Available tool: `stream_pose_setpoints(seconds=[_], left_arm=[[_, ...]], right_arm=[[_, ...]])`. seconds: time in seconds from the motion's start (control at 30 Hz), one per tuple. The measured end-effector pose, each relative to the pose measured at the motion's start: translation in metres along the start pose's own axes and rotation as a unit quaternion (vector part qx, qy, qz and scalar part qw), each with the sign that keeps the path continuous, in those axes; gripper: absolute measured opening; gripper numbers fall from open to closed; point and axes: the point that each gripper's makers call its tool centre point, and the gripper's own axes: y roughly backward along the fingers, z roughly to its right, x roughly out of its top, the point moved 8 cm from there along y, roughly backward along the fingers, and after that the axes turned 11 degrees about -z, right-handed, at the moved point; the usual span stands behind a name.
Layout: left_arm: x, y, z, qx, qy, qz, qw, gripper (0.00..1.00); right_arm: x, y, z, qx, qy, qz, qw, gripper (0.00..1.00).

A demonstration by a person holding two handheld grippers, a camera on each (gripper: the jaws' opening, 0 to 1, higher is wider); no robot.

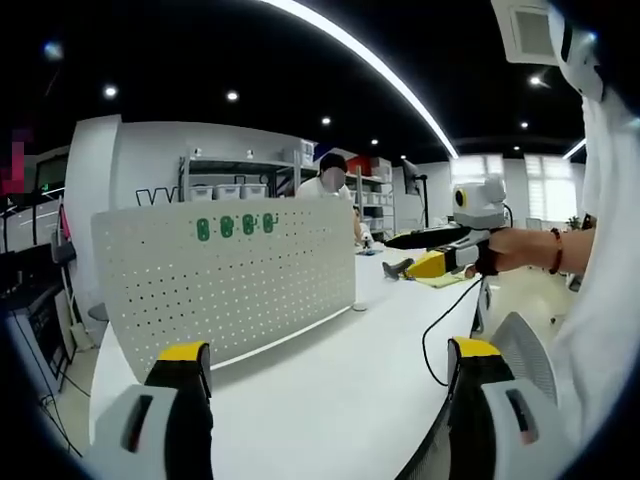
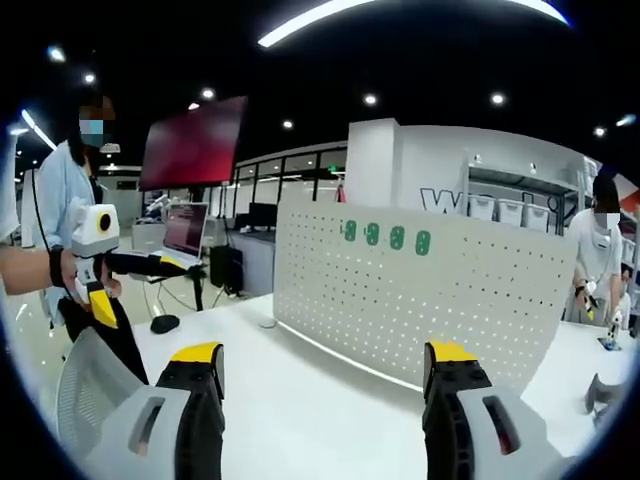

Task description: Insert the hook assembly into the mounting plate slot until the hook locks in place.

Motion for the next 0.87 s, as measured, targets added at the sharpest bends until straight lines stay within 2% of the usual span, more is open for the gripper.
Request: stream_pose_setpoints(seconds=[0.3, 0.53, 0.63, 0.7, 0.87], left_arm=[[-0.007, 0.001, -0.007, 0.007, 0.009, -0.005, 0.9999, 1.0], [-0.005, -0.004, -0.008, 0.005, 0.017, 0.001, 0.9998, 1.0], [-0.005, -0.008, -0.009, 0.006, 0.004, -0.009, 0.9999, 1.0], [-0.005, -0.011, -0.011, 0.003, 0.017, 0.0, 0.9998, 1.0], [-0.006, -0.013, -0.012, 0.005, 0.016, -0.002, 0.9999, 1.0]], right_arm=[[-0.018, 0.013, 0.003, -0.007, -0.018, -0.009, 0.9998, 0.84], [-0.018, 0.01, 0.011, -0.014, -0.02, -0.008, 0.9997, 0.84], [-0.019, 0.006, 0.012, -0.011, -0.015, -0.014, 0.9997, 0.84], [-0.019, 0.003, 0.012, -0.009, -0.017, -0.015, 0.9997, 0.84], [-0.019, -0.003, 0.013, -0.007, -0.021, -0.012, 0.9997, 0.83]])
